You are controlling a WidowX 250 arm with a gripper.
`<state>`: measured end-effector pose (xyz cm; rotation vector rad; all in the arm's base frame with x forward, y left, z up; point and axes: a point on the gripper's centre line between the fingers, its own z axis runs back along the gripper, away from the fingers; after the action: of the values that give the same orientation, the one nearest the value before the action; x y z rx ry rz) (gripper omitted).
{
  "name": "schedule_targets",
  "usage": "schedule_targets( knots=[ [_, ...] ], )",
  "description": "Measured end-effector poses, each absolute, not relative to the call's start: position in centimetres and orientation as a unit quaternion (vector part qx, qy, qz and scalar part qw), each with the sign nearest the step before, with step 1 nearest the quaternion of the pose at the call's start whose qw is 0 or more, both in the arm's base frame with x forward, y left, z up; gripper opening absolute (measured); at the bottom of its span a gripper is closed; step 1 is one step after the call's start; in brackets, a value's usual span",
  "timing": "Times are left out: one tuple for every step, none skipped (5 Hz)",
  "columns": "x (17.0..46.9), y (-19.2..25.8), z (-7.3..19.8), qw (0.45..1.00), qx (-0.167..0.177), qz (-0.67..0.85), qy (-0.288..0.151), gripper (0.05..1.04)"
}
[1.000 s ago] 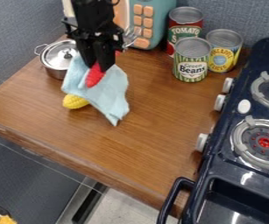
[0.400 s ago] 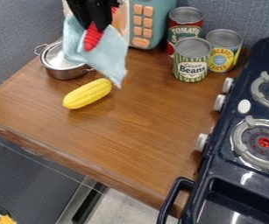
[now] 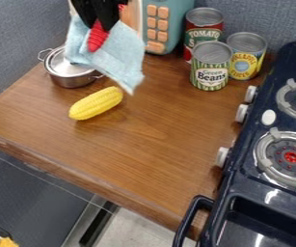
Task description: Lift and drop the red cutlery and white napkin
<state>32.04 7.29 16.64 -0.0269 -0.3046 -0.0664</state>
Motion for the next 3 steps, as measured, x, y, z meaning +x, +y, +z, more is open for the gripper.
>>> schedule_targets(
  knots=[
    [32.4,4.7,14.5,0.99,0.033,-0.101,-0.094,0.362],
    [30.8,1.7,13.2,0.986,0.03,-0.155,-0.044,0.362],
    [28.7,-0.6,12.0,0.979,-0.028,-0.204,0.001,0.362]
  ],
)
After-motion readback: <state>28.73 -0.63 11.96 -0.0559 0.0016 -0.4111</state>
